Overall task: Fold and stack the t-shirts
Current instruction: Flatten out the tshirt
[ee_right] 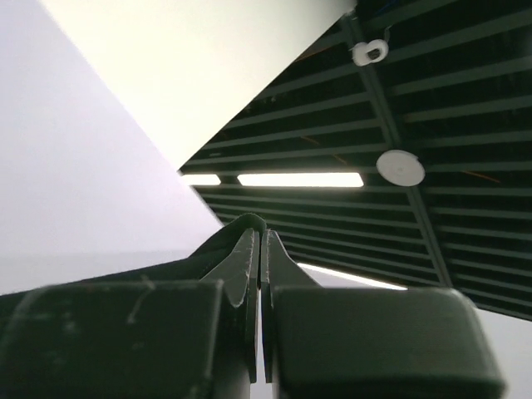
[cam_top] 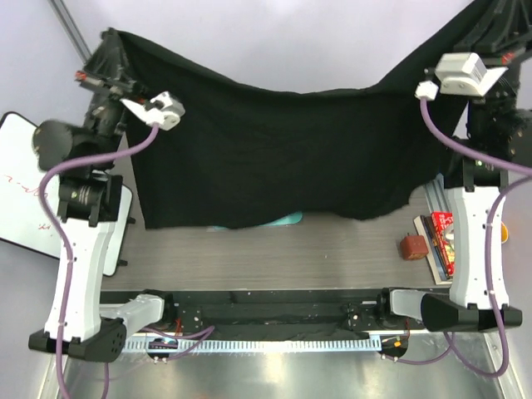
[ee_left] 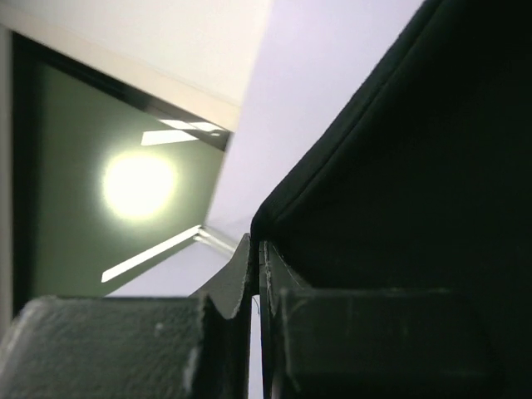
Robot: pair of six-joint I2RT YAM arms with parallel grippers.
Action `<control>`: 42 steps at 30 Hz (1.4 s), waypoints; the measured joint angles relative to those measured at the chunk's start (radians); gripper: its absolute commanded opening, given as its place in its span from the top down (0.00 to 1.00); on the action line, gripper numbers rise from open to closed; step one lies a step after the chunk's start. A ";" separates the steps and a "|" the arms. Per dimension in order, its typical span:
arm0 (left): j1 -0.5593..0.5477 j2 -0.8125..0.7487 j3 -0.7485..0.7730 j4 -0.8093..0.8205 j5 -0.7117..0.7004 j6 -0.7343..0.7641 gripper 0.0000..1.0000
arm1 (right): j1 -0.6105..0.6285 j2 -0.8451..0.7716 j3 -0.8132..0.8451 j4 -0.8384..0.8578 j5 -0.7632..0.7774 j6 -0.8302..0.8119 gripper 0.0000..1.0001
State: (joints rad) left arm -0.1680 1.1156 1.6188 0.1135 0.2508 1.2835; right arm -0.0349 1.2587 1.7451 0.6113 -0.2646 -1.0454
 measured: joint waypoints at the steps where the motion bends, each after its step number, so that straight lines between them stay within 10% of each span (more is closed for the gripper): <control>1: 0.000 0.021 0.001 -0.031 0.002 0.005 1.00 | 0.000 0.017 -0.003 -0.004 -0.003 -0.008 0.99; 12: 0.052 0.485 0.165 -0.234 -0.002 0.090 1.00 | -0.011 0.512 0.156 -0.069 0.002 -0.087 0.99; 19: 0.072 0.767 0.534 -0.113 -0.097 0.116 1.00 | -0.047 0.903 0.722 -0.206 0.024 -0.106 0.99; 29: 0.072 0.657 0.610 0.246 -0.158 0.119 1.00 | -0.058 0.473 0.528 -0.181 -0.097 -0.053 0.99; 35: 0.084 0.357 0.071 0.399 -0.160 0.107 1.00 | -0.060 0.089 0.000 -0.121 -0.170 -0.024 0.99; 42: 0.075 0.013 -0.658 0.050 -0.007 0.053 1.00 | -0.054 -0.192 -0.597 -0.551 -0.294 -0.076 0.99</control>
State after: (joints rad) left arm -0.0929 1.1282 0.9611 0.1635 0.2436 1.3365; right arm -0.0891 1.0668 1.1477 0.0605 -0.5591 -1.1210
